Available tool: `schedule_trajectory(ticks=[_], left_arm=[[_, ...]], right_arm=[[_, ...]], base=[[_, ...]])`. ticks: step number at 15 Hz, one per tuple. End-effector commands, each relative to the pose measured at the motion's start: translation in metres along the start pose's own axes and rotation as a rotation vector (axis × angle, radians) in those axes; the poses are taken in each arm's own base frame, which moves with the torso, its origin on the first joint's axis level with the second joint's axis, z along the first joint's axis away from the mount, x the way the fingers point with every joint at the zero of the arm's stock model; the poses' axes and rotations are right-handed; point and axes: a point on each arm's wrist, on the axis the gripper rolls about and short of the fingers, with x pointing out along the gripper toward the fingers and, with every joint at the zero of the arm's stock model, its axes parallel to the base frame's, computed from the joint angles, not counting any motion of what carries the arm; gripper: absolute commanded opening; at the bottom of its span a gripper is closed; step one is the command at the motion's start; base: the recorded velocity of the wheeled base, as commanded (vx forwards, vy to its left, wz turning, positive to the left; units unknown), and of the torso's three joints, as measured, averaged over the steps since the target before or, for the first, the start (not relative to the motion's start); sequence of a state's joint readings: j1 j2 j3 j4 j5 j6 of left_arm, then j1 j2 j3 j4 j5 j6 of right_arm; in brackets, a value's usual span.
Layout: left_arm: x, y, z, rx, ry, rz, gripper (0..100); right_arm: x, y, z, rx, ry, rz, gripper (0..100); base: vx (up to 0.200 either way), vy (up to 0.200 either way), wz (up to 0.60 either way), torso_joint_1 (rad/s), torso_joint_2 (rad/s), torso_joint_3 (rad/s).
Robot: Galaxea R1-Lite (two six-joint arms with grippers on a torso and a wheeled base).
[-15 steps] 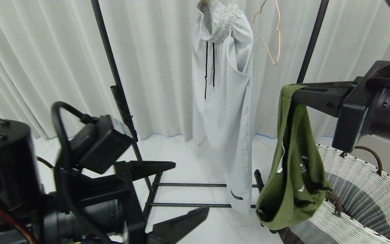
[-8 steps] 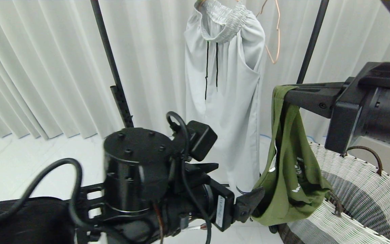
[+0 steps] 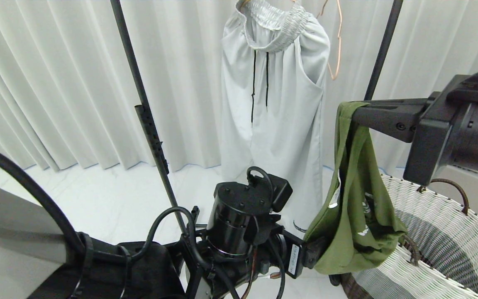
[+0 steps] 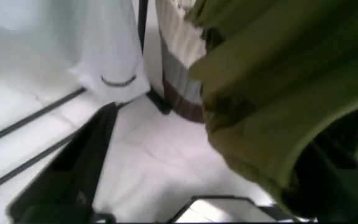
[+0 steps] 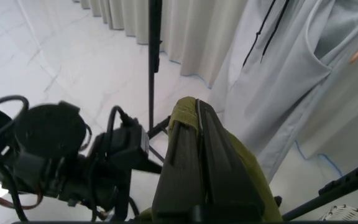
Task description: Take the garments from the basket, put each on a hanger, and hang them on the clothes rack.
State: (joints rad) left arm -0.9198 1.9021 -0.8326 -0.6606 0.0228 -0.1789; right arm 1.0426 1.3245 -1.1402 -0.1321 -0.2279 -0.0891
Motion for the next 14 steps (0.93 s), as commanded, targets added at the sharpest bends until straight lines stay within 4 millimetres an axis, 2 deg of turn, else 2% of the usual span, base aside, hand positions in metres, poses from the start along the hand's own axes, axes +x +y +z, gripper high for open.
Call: schedule_trajectory(ticks=[1,3,5,6,9,10,11,14], left_arm=[[0.004,0.001,-0.008,0.0,0.027,0.008,0],[-0.002,0.0,-0.015,0.01,0.032,0.042,0],[-0.007,-0.015,-0.013,0.031,-0.066,0.052,0],[-0.013,-0.018,-0.018,0.098,-0.081,0.068,0],[-0.051,-0.01,-0.02,0.189,-0.098,0.139,0],[-0.06,-0.005,-0.013,0.18,-0.12,0.171,0],[-0.082,0.008,0.005,0.158,-0.128,0.234,0],[-0.14,0.027,0.072,0.093,-0.202,0.342,0]], right_arm=[[-0.001,0.0,0.001,0.007,-0.003,-0.002,0],[-0.002,-0.001,0.001,0.021,-0.004,-0.004,0],[-0.001,-0.001,-0.001,0.028,0.0,-0.003,0],[0.0,-0.001,-0.001,0.028,0.005,-0.004,0],[0.005,-0.004,-0.004,0.027,0.02,-0.023,0],[0.006,-0.004,-0.005,0.026,0.023,-0.026,0],[0.01,-0.004,-0.007,0.024,0.034,-0.031,0],[0.013,-0.011,0.003,0.026,-0.006,-0.062,0]], base=[[0.0,0.0,0.0,0.0,0.0,0.0],[0.0,0.0,0.0,0.0,0.0,0.0],[0.0,0.0,0.0,0.0,0.0,0.0],[0.0,0.0,0.0,0.0,0.0,0.0],[0.0,0.0,0.0,0.0,0.0,0.0],[0.0,0.0,0.0,0.0,0.0,0.0],[0.0,0.0,0.0,0.0,0.0,0.0],[0.0,0.0,0.0,0.0,0.0,0.0]])
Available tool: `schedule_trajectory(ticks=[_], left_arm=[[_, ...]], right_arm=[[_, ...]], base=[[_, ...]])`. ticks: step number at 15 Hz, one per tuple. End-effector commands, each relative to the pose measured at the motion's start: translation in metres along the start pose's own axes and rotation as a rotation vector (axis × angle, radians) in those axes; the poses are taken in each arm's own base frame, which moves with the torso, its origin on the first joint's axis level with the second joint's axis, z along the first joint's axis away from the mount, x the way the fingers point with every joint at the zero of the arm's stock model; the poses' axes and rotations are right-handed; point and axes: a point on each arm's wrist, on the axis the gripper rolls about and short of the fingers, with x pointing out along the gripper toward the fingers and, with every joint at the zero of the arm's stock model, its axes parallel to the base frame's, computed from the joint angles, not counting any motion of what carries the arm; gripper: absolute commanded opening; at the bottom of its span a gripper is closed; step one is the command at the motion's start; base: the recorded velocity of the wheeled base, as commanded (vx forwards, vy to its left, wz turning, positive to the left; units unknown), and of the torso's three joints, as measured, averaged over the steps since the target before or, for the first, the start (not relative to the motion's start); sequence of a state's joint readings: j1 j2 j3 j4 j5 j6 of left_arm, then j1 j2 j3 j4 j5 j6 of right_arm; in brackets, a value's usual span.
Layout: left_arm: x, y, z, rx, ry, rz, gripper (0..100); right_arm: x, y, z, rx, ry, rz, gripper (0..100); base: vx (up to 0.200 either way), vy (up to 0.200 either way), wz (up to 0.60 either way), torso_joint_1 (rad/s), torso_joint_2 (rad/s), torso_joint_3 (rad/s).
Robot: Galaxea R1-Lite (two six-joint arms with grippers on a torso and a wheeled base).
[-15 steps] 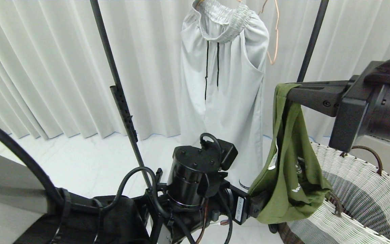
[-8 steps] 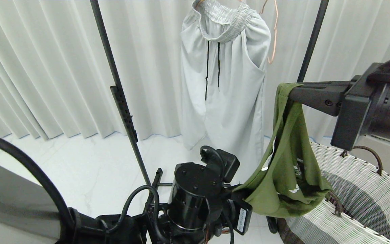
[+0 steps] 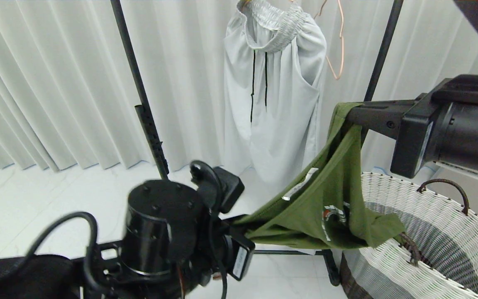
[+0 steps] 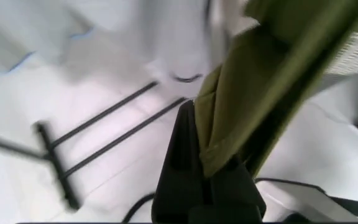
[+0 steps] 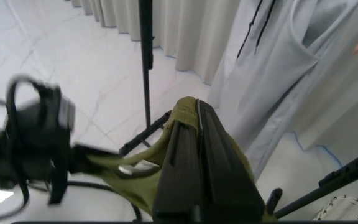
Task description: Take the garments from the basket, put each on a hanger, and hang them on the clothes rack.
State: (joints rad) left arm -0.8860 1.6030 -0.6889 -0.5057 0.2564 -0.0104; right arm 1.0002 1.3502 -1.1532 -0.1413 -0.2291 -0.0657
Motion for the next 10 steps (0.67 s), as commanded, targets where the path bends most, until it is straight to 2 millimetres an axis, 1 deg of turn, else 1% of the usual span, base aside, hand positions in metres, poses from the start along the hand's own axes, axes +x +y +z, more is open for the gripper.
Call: schedule_trajectory(ticks=[1,4,6,7,8,10], left_arm=[[-0.067,0.045,0.082,-0.093,-0.182,0.114,0],[-0.119,0.058,0.148,-0.104,-0.222,0.121,0],[-0.143,0.061,0.176,-0.105,-0.258,0.102,0],[-0.151,0.062,0.186,-0.105,-0.285,0.094,0],[-0.155,0.063,0.192,-0.11,-0.311,0.091,0],[-0.157,0.06,0.184,-0.101,-0.292,0.078,0]], right_arm=[[0.005,-0.009,0.012,0.0,-0.051,-0.043,0],[-0.002,-0.028,0.043,-0.039,-0.152,-0.126,0],[-0.012,-0.037,0.059,-0.068,-0.187,-0.163,0],[-0.019,-0.04,0.066,-0.086,-0.197,-0.177,0],[-0.027,-0.041,0.071,-0.103,-0.203,-0.183,0],[-0.045,-0.042,0.071,-0.123,-0.165,-0.174,0]], base=[[0.0,0.0,0.0,0.0,0.0,0.0],[0.0,0.0,0.0,0.0,0.0,0.0],[0.0,0.0,0.0,0.0,0.0,0.0],[0.0,0.0,0.0,0.0,0.0,0.0],[0.0,0.0,0.0,0.0,0.0,0.0],[0.0,0.0,0.0,0.0,0.0,0.0]])
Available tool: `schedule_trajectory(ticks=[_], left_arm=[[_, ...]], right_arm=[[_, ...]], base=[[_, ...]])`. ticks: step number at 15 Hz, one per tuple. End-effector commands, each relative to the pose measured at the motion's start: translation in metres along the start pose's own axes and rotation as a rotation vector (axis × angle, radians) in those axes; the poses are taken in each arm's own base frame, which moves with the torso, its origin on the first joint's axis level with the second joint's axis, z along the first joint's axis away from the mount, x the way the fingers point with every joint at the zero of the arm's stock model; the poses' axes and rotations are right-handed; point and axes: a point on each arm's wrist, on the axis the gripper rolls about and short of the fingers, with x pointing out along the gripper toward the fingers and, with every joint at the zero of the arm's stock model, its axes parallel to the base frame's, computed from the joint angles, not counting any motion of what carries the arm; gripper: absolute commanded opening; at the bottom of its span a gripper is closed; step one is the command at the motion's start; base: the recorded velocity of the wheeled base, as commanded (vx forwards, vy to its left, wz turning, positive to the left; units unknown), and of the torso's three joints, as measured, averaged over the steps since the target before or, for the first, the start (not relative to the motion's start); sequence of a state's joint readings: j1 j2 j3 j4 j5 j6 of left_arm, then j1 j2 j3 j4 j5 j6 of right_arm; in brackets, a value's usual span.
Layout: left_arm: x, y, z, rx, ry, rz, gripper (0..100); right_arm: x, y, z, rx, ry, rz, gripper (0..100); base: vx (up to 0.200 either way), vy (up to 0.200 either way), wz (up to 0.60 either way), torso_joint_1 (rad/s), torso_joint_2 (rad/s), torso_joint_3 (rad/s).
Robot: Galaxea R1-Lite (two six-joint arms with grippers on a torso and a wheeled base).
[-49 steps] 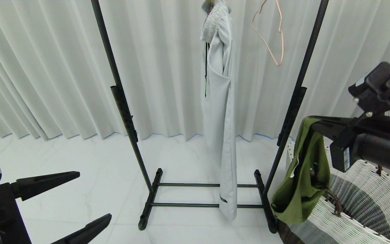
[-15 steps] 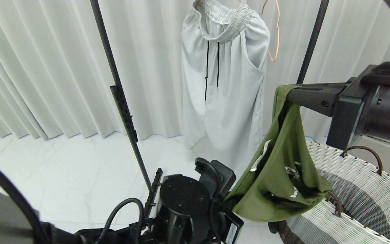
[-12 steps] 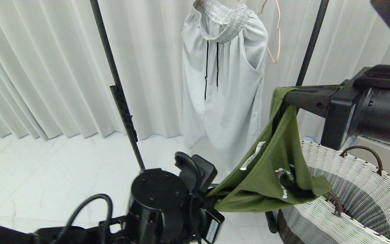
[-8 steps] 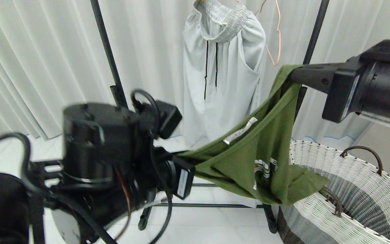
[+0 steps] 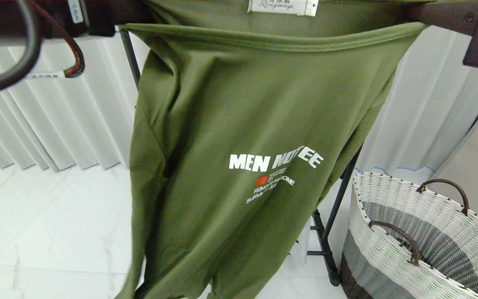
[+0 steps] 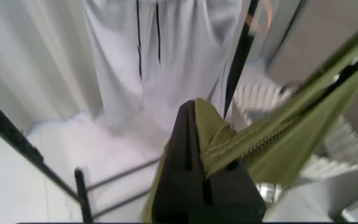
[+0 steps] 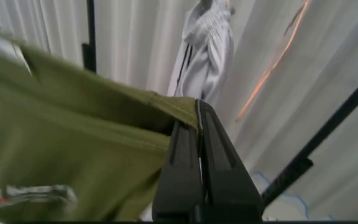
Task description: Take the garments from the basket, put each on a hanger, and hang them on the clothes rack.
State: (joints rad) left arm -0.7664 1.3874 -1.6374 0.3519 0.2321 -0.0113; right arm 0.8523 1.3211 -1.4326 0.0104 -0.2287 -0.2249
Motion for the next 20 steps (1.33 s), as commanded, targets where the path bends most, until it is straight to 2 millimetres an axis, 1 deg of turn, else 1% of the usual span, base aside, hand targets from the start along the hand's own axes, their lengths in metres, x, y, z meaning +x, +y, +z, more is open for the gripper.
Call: schedule_trajectory(ticks=[1,3,4,6,7,8,10,11,12,14,16,18,20], left_arm=[[-0.014,-0.004,-0.003,0.03,0.003,-0.036,0],[-0.02,-0.005,-0.012,0.141,0.022,-0.056,0],[-0.022,-0.007,-0.013,0.18,0.002,-0.069,0],[-0.018,-0.011,-0.01,0.182,-0.054,-0.083,0],[-0.014,-0.013,-0.008,0.177,-0.081,-0.082,0],[-0.009,-0.015,-0.006,0.175,-0.089,-0.08,0],[-0.002,-0.017,-0.002,0.166,-0.114,-0.078,0],[0.002,-0.019,0.0,0.159,-0.122,-0.078,0],[0.007,-0.02,-0.001,0.159,-0.114,-0.081,0],[0.008,-0.026,-0.002,0.157,-0.11,-0.105,0],[0.007,-0.026,-0.003,0.144,-0.107,-0.109,0],[0.004,-0.025,-0.002,0.117,-0.11,-0.109,0],[-0.004,-0.022,-0.002,0.108,-0.096,-0.107,0]], right_arm=[[-0.026,-0.005,0.007,-0.003,-0.004,0.017,0],[-0.046,0.008,0.006,-0.012,0.032,0.132,0],[-0.049,0.011,0.007,-0.012,0.034,0.152,0],[-0.052,0.008,0.009,-0.01,0.034,0.109,0],[-0.062,0.003,0.011,-0.009,0.031,0.083,0],[-0.075,-0.001,0.01,-0.016,0.049,0.094,0],[-0.1,-0.007,0.004,-0.036,0.108,0.153,0],[-0.11,-0.005,0.001,-0.036,0.122,0.219,0],[-0.115,0.0,-0.003,-0.023,0.14,0.29,0],[-0.116,0.015,-0.013,-0.002,0.172,0.404,0],[-0.113,0.022,-0.016,-0.015,0.186,0.438,0],[-0.113,0.022,-0.017,-0.015,0.187,0.44,0],[-0.114,0.019,-0.017,-0.015,0.189,0.414,0]], base=[[0.0,0.0,0.0,0.0,0.0,0.0],[0.0,0.0,0.0,0.0,0.0,0.0],[0.0,0.0,0.0,0.0,0.0,0.0],[0.0,0.0,0.0,0.0,0.0,0.0],[0.0,0.0,0.0,0.0,0.0,0.0],[0.0,0.0,0.0,0.0,0.0,0.0],[0.0,0.0,0.0,0.0,0.0,0.0],[0.0,0.0,0.0,0.0,0.0,0.0],[0.0,0.0,0.0,0.0,0.0,0.0],[0.0,0.0,0.0,0.0,0.0,0.0],[0.0,0.0,0.0,0.0,0.0,0.0],[0.0,0.0,0.0,0.0,0.0,0.0],[0.0,0.0,0.0,0.0,0.0,0.0]])
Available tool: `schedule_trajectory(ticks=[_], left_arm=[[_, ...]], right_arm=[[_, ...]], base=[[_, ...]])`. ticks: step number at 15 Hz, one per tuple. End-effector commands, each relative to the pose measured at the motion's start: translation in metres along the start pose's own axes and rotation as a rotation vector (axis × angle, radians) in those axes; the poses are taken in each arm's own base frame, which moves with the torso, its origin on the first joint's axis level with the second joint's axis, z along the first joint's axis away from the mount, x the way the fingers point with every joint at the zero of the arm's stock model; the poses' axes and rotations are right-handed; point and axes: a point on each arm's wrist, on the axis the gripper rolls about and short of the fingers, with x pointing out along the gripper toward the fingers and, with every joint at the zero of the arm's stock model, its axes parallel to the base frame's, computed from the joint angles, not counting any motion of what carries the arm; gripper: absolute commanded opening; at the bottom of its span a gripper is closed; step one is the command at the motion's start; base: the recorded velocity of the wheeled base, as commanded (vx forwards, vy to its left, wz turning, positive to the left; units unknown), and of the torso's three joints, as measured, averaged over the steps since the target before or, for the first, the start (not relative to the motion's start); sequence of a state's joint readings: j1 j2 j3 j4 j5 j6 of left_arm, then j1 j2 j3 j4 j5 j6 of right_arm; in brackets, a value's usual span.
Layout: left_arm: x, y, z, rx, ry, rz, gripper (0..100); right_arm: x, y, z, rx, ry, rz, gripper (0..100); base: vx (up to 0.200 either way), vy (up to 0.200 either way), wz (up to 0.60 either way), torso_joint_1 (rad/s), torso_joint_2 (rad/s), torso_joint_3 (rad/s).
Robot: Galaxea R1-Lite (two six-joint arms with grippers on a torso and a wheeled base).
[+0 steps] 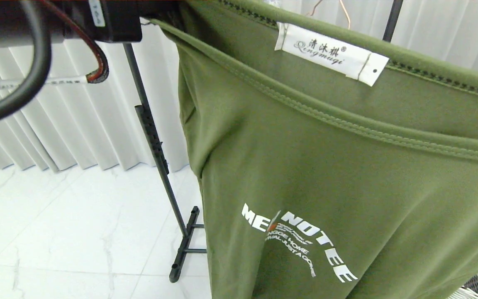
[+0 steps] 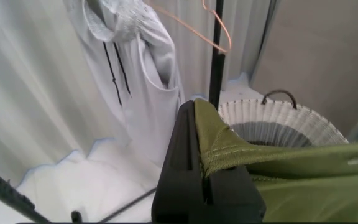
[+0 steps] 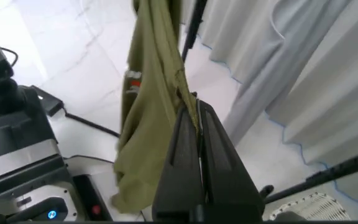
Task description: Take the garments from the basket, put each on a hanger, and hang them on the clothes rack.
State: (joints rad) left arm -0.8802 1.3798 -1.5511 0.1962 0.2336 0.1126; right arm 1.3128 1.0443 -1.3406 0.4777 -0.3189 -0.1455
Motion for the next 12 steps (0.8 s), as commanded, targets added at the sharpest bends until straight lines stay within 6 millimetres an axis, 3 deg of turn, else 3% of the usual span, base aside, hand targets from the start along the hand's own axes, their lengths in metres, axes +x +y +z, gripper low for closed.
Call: schedule_trajectory(ticks=[1,5,7,10,12], left_arm=[[-0.022,0.005,0.001,-0.008,0.044,-0.004,0],[-0.08,0.013,-0.01,-0.107,0.241,-0.042,0],[-0.1,0.011,-0.016,-0.152,0.304,-0.102,0],[-0.107,-0.002,-0.019,-0.193,0.319,-0.23,0],[-0.108,-0.006,-0.02,-0.184,0.326,-0.264,0]], right_arm=[[0.001,-0.007,-0.002,0.007,0.024,-0.112,0],[0.01,-0.023,-0.006,0.033,0.076,-0.344,0],[0.033,-0.029,0.002,0.067,-0.003,-0.4,0],[0.07,-0.034,0.015,0.086,-0.106,-0.393,0],[0.081,-0.035,0.018,0.086,-0.12,-0.391,0]], base=[[0.0,0.0,0.0,0.0,0.0,0.0],[0.0,0.0,0.0,0.0,0.0,0.0],[0.0,0.0,0.0,0.0,0.0,0.0],[0.0,0.0,0.0,0.0,0.0,0.0],[0.0,0.0,0.0,0.0,0.0,0.0]])
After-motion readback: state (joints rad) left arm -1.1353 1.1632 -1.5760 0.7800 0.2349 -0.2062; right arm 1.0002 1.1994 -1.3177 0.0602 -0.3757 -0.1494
